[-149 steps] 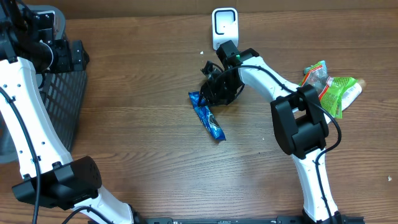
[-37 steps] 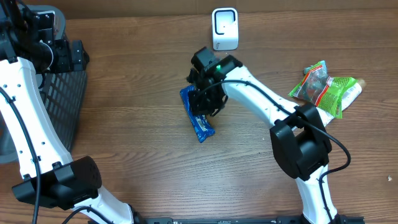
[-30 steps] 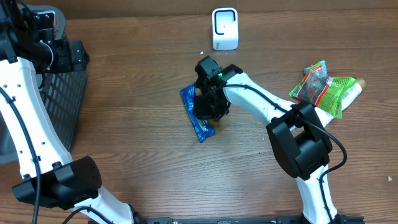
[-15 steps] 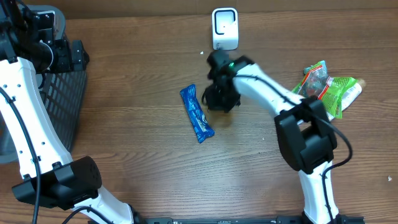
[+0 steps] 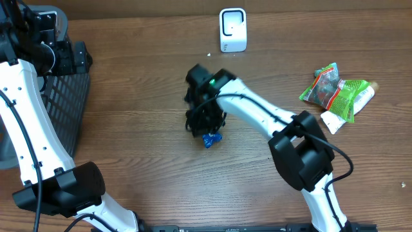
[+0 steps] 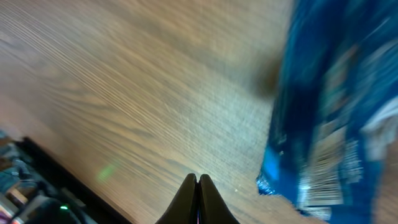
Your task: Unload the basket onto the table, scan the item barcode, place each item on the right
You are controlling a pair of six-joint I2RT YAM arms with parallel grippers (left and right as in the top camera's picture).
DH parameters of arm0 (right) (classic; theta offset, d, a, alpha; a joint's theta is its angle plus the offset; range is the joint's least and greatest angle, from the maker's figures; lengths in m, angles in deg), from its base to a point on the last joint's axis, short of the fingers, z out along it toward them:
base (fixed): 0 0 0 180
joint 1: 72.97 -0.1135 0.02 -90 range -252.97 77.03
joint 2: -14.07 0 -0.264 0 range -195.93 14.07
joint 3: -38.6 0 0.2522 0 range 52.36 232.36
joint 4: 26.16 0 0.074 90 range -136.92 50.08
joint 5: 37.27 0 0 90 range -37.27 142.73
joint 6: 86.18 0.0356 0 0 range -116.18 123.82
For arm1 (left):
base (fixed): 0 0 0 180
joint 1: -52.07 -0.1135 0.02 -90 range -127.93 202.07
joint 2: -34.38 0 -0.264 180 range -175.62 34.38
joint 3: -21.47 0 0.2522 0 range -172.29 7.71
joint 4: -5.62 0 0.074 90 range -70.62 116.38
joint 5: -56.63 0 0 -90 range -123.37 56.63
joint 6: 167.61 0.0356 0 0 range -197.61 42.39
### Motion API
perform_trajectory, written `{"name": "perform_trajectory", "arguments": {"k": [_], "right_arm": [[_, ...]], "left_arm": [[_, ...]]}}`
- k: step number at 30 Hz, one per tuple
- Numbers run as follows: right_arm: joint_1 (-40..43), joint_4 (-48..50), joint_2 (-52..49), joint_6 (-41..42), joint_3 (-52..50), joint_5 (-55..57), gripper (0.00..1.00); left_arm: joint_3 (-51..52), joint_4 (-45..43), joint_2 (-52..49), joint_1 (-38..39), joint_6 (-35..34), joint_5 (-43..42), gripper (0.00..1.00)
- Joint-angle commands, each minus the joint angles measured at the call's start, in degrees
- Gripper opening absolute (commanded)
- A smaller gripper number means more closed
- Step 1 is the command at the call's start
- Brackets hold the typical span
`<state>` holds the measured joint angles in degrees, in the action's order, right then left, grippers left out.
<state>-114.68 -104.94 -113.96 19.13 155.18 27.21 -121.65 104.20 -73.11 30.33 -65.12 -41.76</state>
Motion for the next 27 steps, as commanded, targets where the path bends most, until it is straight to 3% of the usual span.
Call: {"name": "perform_trajectory", "arguments": {"k": [1, 9, 13, 17, 23, 27], "right_arm": [[1.4, -0.3, 0.5, 2.2, -2.3, 5.8, 0.04], [5.9, -1.8, 0.5, 2.8, -3.2, 36.3, 0.04], [11.7, 6.1, 0.6, 2.3, -3.2, 40.1, 0.04], [18.1, 13.2, 0.6, 2.3, -2.2, 29.9, 0.06], [22.3, 14.6, 0.7, -0.5, 1.5, -9.8, 0.06], [19.9, 18.6, 0.7, 2.8, 1.8, -11.1, 0.07]], "left_arm": [[-0.1, 0.0, 1.0, 0.4, 1.2, -0.4, 1.00], [-0.1, 0.0, 1.0, 0.4, 1.2, -0.5, 1.00], [-0.1, 0.0, 1.0, 0.4, 1.2, -0.5, 1.00], [-0.1, 0.0, 1.0, 0.4, 1.2, -0.5, 1.00], [-0.1, 0.0, 1.0, 0.4, 1.2, -0.4, 1.00], [-0.1, 0.0, 1.0, 0.4, 1.2, -0.5, 1.00]]}}
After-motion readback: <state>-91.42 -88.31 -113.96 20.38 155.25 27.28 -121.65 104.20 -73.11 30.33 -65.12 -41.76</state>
